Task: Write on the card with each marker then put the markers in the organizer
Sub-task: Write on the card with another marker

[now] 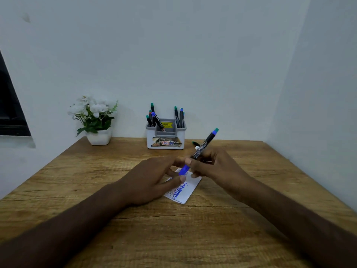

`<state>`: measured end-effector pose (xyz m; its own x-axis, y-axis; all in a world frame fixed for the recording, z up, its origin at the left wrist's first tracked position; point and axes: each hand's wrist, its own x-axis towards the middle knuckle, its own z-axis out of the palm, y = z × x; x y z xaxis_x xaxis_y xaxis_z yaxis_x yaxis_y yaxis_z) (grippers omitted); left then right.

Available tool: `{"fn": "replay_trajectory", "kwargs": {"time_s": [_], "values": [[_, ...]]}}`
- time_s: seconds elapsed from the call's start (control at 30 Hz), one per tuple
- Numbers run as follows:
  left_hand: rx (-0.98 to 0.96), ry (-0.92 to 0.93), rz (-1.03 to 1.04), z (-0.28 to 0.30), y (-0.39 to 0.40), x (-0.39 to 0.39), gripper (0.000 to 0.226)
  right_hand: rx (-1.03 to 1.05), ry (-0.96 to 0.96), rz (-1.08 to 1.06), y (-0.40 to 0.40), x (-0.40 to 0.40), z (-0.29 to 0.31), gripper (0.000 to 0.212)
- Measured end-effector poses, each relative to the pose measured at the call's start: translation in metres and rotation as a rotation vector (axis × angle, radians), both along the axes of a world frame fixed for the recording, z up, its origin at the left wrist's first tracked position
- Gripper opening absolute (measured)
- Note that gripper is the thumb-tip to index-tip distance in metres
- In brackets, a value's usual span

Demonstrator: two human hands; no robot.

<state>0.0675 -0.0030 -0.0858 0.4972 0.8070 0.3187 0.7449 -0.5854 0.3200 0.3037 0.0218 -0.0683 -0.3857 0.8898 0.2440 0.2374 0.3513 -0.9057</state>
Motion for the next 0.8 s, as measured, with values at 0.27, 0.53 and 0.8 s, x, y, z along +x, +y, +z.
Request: {"fn": "replay_trajectory", "kwargs": {"time_s": [0.27, 0.53, 0.8], "values": [[0.057, 0.093, 0.011, -0.004, 0.007, -0.001, 0.052, 0.012, 0.109, 0.088, -0.001, -0.003, -0.009, 0.019], [-0.016, 0.069, 0.012, -0.007, 0.011, -0.006, 0.053, -0.192, 0.291, 0.135, -0.004, -0.008, -0.009, 0.023], [-0.036, 0.001, 0.002, -0.004, 0.007, -0.006, 0.048, -0.097, 0.321, -0.023, 0.005, -0.004, -0.003, 0.033]]}}
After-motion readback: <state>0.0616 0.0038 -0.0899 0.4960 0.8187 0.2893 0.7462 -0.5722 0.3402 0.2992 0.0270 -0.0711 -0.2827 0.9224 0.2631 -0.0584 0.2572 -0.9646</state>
